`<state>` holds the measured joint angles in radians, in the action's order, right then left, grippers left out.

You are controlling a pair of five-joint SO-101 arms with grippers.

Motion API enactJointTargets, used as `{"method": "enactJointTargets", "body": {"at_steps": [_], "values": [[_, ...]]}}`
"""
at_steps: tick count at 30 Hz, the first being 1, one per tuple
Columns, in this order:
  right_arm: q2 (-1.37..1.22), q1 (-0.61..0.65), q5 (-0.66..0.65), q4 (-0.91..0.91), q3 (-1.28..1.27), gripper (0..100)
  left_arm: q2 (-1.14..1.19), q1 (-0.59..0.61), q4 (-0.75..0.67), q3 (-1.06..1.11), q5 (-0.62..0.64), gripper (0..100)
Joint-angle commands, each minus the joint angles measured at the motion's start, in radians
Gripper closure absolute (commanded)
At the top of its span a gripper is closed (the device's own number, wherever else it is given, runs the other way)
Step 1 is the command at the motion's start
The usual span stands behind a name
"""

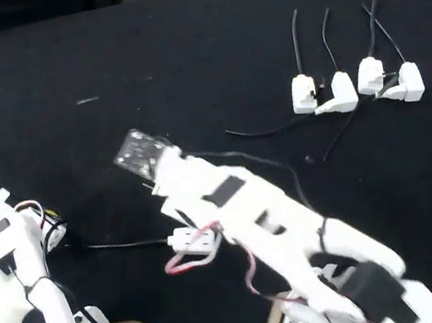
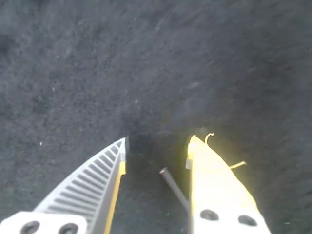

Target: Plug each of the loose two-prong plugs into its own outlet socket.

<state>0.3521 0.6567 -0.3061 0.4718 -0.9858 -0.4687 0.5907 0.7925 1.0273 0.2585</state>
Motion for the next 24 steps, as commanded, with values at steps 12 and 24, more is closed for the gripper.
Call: {"method": "enactJointTargets", "body": {"at_steps": [12, 24], "values": [[0.251, 0.04, 0.04, -0.293, -0.266, 98.8, -0.582, -0.259, 0.006, 0.15, -0.012, 79], [0.07, 0.104, 0.04, -0.488, -0.259, 98.8, -0.965, -0.562, 0.006, 0.254, -0.008, 79]]}}
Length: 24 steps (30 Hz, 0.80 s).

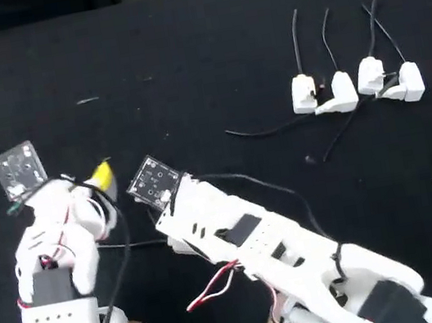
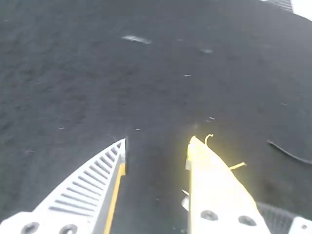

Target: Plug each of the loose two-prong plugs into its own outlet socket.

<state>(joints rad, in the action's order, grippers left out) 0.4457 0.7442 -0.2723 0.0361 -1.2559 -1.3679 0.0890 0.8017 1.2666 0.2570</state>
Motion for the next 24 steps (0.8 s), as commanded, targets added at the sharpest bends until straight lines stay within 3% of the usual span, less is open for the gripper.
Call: {"method": "enactJointTargets", "body": {"at_steps": [1, 8, 16, 24], "values": [[-0.031, 0.017, 0.006, -0.061, 0.013, 98.8, -0.086, -0.084, -0.005, 0.038, -0.011, 79], [-0.042, 0.018, 0.006, -0.089, 0.013, 98.8, -0.219, -0.124, -0.005, 0.168, -0.153, 79], [-0.01, 0.023, 0.006, -0.083, 0.004, 98.8, -0.376, -0.122, -0.006, 0.295, -0.23, 79], [0.239, 0.101, 0.008, -0.003, -0.094, 98.8, -0.456, -0.019, -0.003, 0.335, -0.232, 79]]}}
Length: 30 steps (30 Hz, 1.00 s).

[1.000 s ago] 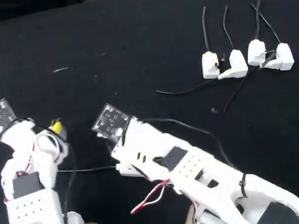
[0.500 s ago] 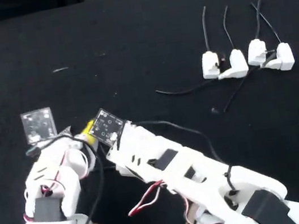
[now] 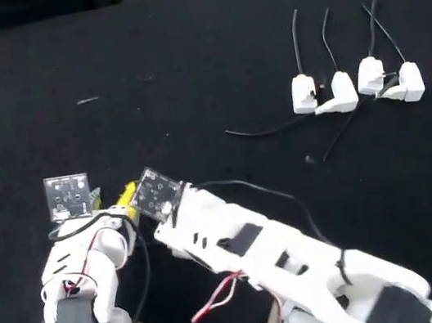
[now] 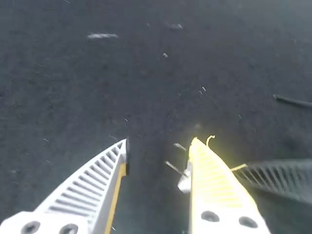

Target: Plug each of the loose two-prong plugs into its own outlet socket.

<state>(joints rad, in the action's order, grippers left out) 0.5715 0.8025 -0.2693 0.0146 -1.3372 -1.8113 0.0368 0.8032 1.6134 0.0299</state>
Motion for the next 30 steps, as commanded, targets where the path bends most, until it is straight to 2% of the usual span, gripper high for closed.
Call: {"method": "enactJointTargets", "body": {"at_steps": [1, 10, 15, 22, 30], "values": [[0.142, 0.043, 0.005, 0.023, -0.025, 98.8, -0.012, 0.035, -0.005, -0.012, -0.006, 79], [0.211, 0.038, 0.005, 0.023, -0.065, 98.8, -0.012, 0.035, -0.003, -0.007, -0.005, 79], [0.177, -0.035, 0.005, 0.025, -0.05, 98.8, -0.011, 0.036, 0.002, -0.007, -0.003, 79], [-0.013, -0.112, 0.003, 0.287, 0.162, 98.8, -0.011, 0.042, 0.003, -0.013, -0.002, 79], [-0.317, -0.109, 0.003, 0.417, 0.386, 98.8, -0.011, 0.045, -0.003, -0.008, -0.002, 79]]}}
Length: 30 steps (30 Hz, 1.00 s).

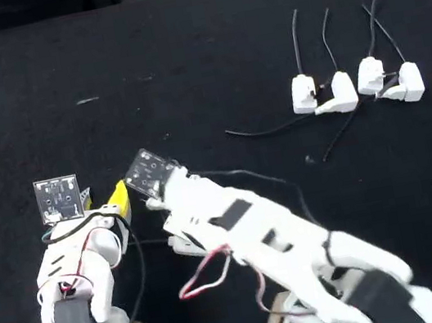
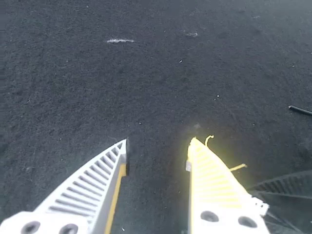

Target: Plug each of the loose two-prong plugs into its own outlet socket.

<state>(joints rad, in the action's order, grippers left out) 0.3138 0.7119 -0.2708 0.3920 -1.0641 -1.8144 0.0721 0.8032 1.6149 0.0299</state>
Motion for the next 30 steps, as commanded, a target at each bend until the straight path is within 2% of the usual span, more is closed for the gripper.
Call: {"method": "enactJointTargets", "body": {"at_steps": [1, 4, 10, 14, 16, 24, 30], "values": [[-0.088, -0.02, 0.006, 0.058, 0.14, 98.8, -0.008, 0.013, -0.003, -0.008, -0.002, 79], [-0.173, -0.02, 0.02, 0.114, 0.222, 98.6, -0.008, 0.042, -0.005, -0.008, -0.002, 79], [-0.257, -0.015, 0.14, 0.195, 0.349, 98.3, -0.008, 0.051, -0.005, -0.01, -0.002, 79], [-0.269, -0.014, 0.163, 0.184, 0.36, 90.6, -0.008, 0.054, -0.005, -0.01, -0.002, 79], [-0.269, -0.014, 0.161, 0.166, 0.354, 87.5, -0.008, 0.054, -0.005, -0.01, -0.002, 79], [-0.274, -0.015, 0.163, 0.098, 0.352, 87.1, -0.008, 0.05, -0.005, -0.01, -0.002, 79], [-0.384, -0.012, 0.16, 0.15, 0.443, 87.0, -0.008, 0.053, -0.005, -0.01, -0.002, 79]]}}
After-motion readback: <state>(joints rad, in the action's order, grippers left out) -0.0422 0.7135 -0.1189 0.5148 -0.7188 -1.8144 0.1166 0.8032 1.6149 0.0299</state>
